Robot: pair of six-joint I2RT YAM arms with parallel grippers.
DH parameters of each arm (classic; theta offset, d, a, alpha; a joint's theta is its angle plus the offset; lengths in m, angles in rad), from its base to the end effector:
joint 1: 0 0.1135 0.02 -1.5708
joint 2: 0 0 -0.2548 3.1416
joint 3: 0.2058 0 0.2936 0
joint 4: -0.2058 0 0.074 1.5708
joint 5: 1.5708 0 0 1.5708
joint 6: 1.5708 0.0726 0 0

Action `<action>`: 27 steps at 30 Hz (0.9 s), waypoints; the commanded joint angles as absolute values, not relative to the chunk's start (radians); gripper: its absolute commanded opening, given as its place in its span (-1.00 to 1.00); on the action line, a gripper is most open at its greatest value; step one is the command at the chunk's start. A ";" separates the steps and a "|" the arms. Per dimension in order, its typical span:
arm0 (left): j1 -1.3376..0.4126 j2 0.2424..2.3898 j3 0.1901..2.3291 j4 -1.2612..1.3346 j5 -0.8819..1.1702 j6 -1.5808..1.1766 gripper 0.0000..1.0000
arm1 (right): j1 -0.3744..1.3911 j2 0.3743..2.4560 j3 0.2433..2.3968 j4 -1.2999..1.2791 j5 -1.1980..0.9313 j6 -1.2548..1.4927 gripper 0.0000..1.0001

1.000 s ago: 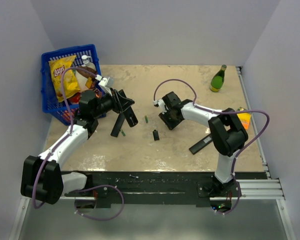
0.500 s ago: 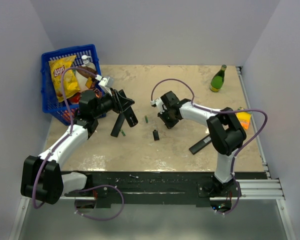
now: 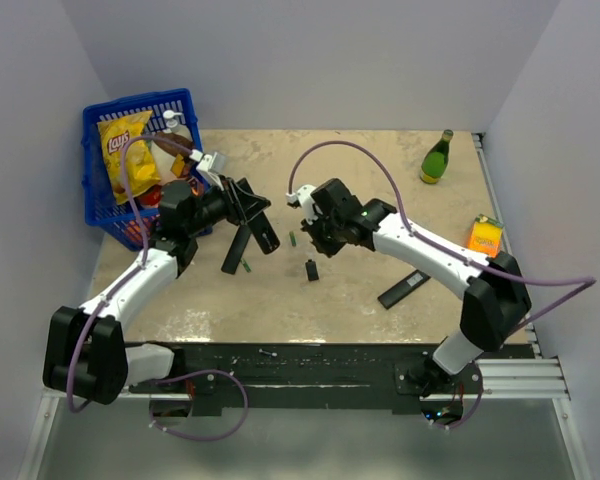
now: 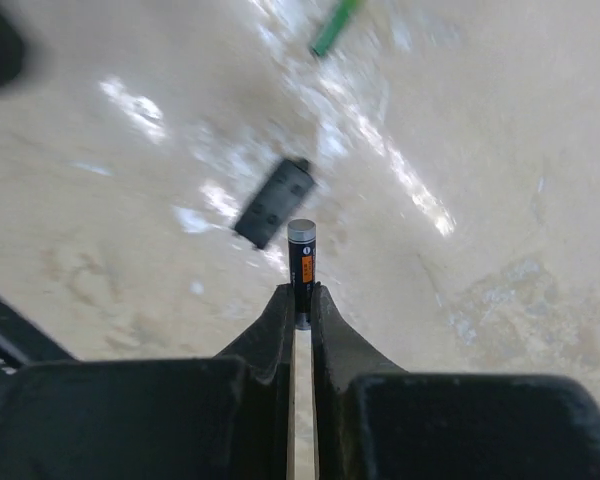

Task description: Load the batteries into the remote control

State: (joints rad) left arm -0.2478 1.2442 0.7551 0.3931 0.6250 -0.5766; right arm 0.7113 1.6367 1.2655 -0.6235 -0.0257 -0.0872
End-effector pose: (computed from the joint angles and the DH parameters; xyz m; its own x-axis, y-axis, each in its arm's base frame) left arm 0.3312 -0.1276 0.2600 -0.4942 -0.3310 -0.8039 0.5894 0.5521 -0.5897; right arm 0.3065 0.2666 0.1965 -0.5751 -0.6105 -0.5446 -0.7160 0.6976 -0.0260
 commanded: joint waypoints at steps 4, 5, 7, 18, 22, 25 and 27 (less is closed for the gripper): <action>-0.238 1.250 0.739 0.472 0.630 -0.649 -1.00 | 0.894 1.540 1.460 -0.732 0.034 0.089 -0.99; -0.238 1.250 0.738 0.469 0.627 -0.649 -1.00 | 0.905 1.540 1.472 -0.735 0.040 0.097 -0.99; -0.238 1.249 0.732 0.474 0.621 -0.660 -1.00 | 0.936 1.552 1.520 -0.755 0.052 0.124 -0.99; -0.238 1.233 0.692 0.532 0.612 -0.721 -1.00 | 0.982 1.669 1.647 -0.813 0.100 0.176 -0.98; -0.238 1.233 0.683 0.563 0.623 -0.746 -1.00 | 0.982 1.707 1.677 -0.833 0.127 0.193 -0.98; -0.238 1.232 0.678 0.569 0.624 -0.752 -1.00 | 0.982 1.721 1.690 -0.830 0.143 0.204 -0.98; -0.238 1.232 0.673 0.575 0.626 -0.761 -1.00 | 0.982 1.742 1.707 -0.836 0.144 0.204 -0.98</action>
State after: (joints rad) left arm -0.2432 1.2526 0.6754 0.4889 0.6170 -0.7254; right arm 0.9810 1.7390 1.6375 -0.8188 0.1127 0.1761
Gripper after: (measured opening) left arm 0.247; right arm 0.045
